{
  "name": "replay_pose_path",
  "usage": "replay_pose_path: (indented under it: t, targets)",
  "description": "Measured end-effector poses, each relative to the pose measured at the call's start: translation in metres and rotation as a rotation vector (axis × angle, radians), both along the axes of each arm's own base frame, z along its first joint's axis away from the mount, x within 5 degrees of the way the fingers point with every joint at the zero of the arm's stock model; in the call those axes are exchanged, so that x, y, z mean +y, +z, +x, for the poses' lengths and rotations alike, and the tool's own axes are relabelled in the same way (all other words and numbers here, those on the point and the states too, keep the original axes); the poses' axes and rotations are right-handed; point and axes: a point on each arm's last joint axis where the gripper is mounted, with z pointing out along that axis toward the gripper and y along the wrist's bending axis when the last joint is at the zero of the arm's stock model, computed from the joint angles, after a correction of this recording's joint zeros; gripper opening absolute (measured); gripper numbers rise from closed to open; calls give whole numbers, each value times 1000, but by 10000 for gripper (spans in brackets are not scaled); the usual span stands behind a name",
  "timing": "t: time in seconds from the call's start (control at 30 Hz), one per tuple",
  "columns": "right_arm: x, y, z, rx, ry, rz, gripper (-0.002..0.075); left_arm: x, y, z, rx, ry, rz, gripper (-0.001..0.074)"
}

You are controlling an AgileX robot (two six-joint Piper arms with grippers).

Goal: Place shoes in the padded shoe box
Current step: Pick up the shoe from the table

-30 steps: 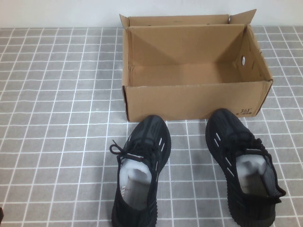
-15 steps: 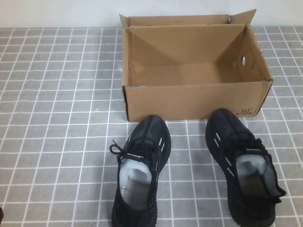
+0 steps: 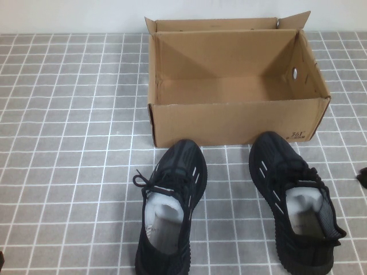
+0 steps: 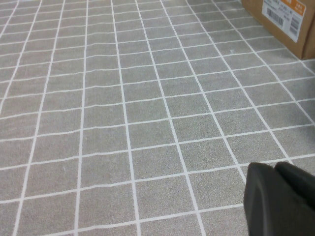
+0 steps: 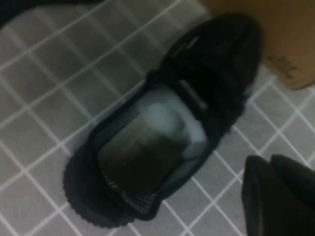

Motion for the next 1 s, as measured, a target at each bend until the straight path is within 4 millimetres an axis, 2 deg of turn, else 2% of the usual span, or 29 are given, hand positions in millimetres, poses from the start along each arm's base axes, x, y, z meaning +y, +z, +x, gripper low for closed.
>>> replay_pose_path:
  t: [0.07,0.17,0.27,0.63,0.7,0.77,0.8,0.87,0.9,1.0]
  targets:
    - [9,-6,10,21,47,-59,81,0,0,0,0,0,0,-4]
    - [23,-14,21,51,93,-89,239,0,0,0,0,0,0,-4]
    - [31,-21,32,52,108,-96,332,0,0,0,0,0,0,-4]
    - [42,-50,64,45,90,-119,335,0,0,0,0,0,0,-4]
    - [43,-52,68,35,85,-117,328,0,0,0,0,0,0,-4]
    - [44,-52,70,19,77,-108,280,0,0,0,0,0,0,-4]
    - [45,-51,70,17,74,-99,221,0,0,0,0,0,0,-4]
    - [46,-48,70,33,66,-84,50,0,0,0,0,0,0,-4]
    - [46,-47,70,44,61,-78,-4,0,0,0,0,0,0,-4]
    - [47,-37,71,61,66,-75,-6,0,0,0,0,0,0,-4]
